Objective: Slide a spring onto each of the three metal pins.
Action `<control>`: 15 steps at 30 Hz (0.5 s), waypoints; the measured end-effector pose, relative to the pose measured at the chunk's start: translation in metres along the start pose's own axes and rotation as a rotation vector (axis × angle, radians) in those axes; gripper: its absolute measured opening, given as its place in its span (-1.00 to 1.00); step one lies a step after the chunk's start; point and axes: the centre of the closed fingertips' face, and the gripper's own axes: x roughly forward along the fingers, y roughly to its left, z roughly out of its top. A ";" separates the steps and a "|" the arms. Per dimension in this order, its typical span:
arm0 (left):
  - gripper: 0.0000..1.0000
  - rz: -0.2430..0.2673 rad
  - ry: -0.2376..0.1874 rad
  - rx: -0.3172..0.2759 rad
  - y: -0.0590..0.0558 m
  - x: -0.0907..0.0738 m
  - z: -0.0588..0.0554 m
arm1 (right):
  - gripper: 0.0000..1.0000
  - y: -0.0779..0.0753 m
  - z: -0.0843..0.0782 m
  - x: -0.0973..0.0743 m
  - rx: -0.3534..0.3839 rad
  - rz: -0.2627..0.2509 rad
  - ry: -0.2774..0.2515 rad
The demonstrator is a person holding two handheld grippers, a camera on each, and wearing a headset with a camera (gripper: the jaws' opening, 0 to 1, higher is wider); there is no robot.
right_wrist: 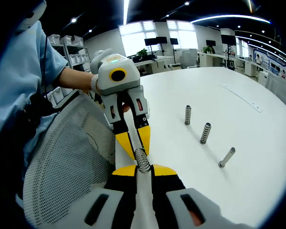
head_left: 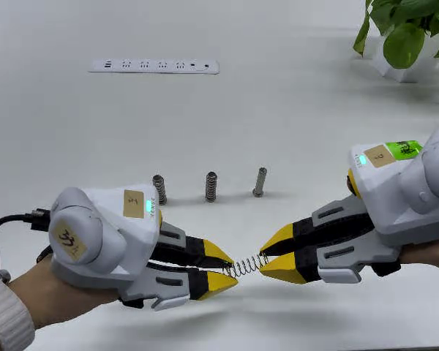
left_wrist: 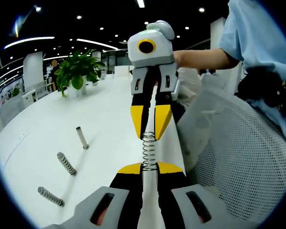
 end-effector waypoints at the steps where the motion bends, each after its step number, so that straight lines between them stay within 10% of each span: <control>1: -0.80 0.000 0.002 -0.001 0.000 0.000 0.000 | -0.76 0.000 0.001 0.000 -0.002 -0.001 0.004; 15: -0.81 -0.006 0.061 -0.022 0.002 0.011 -0.003 | -0.76 0.001 0.010 0.001 -0.146 -0.029 0.100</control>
